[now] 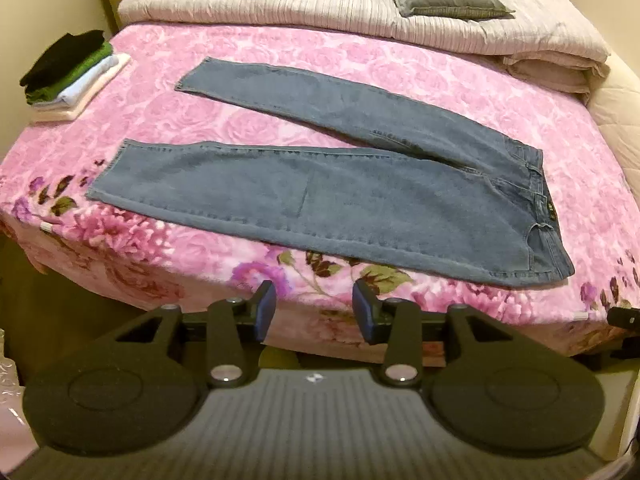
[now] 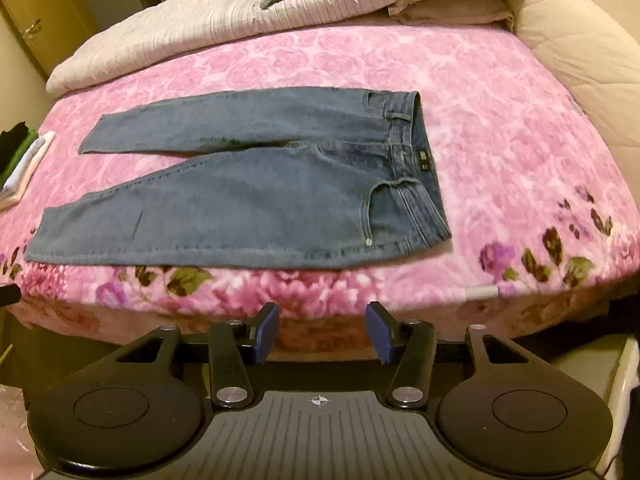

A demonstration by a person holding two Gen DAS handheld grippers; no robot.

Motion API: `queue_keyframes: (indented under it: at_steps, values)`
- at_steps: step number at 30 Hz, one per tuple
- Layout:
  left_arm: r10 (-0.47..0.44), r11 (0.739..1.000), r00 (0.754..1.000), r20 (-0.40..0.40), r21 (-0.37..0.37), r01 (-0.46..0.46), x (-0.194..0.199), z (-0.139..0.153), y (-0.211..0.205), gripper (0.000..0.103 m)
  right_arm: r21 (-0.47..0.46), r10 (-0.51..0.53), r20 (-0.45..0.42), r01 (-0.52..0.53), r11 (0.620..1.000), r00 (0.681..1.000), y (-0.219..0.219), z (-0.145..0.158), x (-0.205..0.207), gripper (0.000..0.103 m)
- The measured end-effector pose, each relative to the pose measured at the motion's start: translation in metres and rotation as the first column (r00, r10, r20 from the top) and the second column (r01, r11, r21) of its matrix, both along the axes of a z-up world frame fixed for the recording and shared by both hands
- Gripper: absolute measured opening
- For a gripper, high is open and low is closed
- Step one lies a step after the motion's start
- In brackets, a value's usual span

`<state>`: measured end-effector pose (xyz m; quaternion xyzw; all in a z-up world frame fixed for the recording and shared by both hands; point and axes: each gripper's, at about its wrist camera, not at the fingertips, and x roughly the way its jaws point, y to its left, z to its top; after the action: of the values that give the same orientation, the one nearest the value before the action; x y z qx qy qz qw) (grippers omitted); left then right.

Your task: Fold clothes

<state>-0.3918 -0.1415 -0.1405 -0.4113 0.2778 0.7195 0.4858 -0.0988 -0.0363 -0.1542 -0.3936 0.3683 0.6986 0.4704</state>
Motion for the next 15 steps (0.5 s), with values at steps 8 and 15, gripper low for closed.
queue_keyframes:
  at_steps: [8, 15]
  values:
    - [0.004, 1.0, 1.0, -0.024, 0.009, -0.004, 0.009, 0.006, -0.032, 0.038, -0.032, 0.021, -0.002, -0.021, 0.999, 1.0, -0.026, -0.005, 0.009, 0.054]
    - [0.031, 1.0, 0.999, -0.034, 0.004, -0.031, 0.007, 0.003, -0.054, 0.038, -0.019, 0.029, -0.005, -0.029, 0.999, 1.0, -0.037, 0.0, 0.009, 0.054]
